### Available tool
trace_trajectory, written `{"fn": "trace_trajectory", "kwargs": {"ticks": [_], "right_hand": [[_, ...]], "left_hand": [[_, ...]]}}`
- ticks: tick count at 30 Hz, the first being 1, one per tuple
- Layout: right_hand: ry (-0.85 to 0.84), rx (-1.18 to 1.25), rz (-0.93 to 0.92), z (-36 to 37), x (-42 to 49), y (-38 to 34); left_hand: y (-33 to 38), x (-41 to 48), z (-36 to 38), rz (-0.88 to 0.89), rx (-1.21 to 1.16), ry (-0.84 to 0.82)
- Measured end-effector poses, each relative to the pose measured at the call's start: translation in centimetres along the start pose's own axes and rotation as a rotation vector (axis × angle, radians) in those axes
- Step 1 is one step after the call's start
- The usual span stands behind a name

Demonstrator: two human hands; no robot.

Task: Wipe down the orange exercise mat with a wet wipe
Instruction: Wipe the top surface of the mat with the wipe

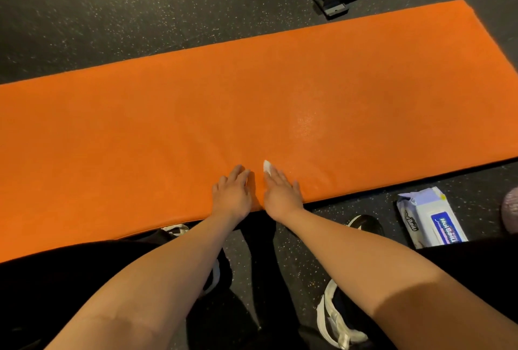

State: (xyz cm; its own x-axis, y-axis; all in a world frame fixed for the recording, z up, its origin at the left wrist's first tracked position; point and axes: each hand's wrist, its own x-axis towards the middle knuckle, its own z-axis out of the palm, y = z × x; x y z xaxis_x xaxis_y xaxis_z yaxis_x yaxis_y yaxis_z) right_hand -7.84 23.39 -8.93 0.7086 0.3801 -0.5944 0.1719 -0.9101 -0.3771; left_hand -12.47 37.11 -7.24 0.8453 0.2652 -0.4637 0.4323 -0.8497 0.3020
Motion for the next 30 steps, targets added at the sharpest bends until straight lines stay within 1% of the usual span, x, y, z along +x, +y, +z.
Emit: {"fn": "trace_trajectory", "kwargs": {"ticks": [2,4,5,6,9,10,11,12,13,14,16,17,19,21,22,24,25,26,28,30], "right_hand": [[-0.017,-0.021,-0.159,0.7,0.6,-1.2],[-0.027,-0.068,-0.202,0.3,1.6,-1.2],[-0.023,-0.089,-0.173,-0.1,2.3,-0.8],[-0.009,-0.093,-0.103,-0.7,3.1,0.0],[0.064,-0.043,0.194,-2.8,5.2,2.8],[0.081,-0.032,0.245,-3.2,5.6,3.2],[0.094,-0.023,0.258,-3.2,5.8,3.2],[0.102,-0.008,0.227,-2.9,5.7,2.7],[0.104,0.009,0.156,-2.3,5.4,1.8],[0.1,0.01,0.049,-1.4,4.9,0.8],[0.037,-0.035,-0.163,0.5,3.9,-0.8],[-0.001,-0.058,-0.215,0.9,3.6,-1.1],[-0.024,-0.102,-0.251,0.6,3.7,-0.7],[0.0,-0.154,-0.22,-0.6,4.0,0.4],[0.022,-0.148,-0.15,-1.3,4.1,1.0],[0.052,-0.103,0.05,-2.1,4.2,2.0],[0.057,-0.085,0.123,-2.1,4.1,2.1],[0.061,-0.068,0.159,-2.0,4.0,1.9],[0.068,-0.033,0.142,-1.1,3.1,0.7],[0.05,0.001,0.029,0.4,1.7,-0.5]], "left_hand": [[0.3,1.1,-0.1,-0.019,0.022,-0.019],[0.5,2.0,0.2,-0.039,0.038,-0.046],[0.4,2.2,0.4,-0.047,0.057,-0.057],[0.2,2.3,0.8,-0.047,0.084,-0.056],[-0.2,2.3,1.5,-0.018,0.117,-0.026],[-0.3,2.3,1.7,-0.013,0.109,-0.022],[-0.3,2.5,1.9,-0.01,0.102,-0.018],[-0.3,2.6,2.0,-0.01,0.096,-0.015],[-0.3,2.6,2.2,-0.013,0.084,-0.01],[-0.4,2.7,2.3,-0.013,0.06,0.001],[-0.5,2.6,2.5,-0.005,-0.024,0.034],[-0.6,2.6,2.6,0.006,-0.065,0.052],[-1.1,2.4,2.6,0.027,-0.099,0.073],[-1.4,2.3,2.6,0.031,-0.085,0.053],[-1.4,2.3,2.5,0.033,-0.064,0.037],[-1.3,2.0,2.5,0.041,-0.03,0.024],[-1.2,1.9,2.4,0.046,-0.025,0.024],[-1.0,1.8,2.4,0.049,-0.024,0.021],[-1.1,1.7,2.3,0.051,-0.022,0.01],[-1.1,1.7,2.3,0.051,-0.021,-0.01]]}}
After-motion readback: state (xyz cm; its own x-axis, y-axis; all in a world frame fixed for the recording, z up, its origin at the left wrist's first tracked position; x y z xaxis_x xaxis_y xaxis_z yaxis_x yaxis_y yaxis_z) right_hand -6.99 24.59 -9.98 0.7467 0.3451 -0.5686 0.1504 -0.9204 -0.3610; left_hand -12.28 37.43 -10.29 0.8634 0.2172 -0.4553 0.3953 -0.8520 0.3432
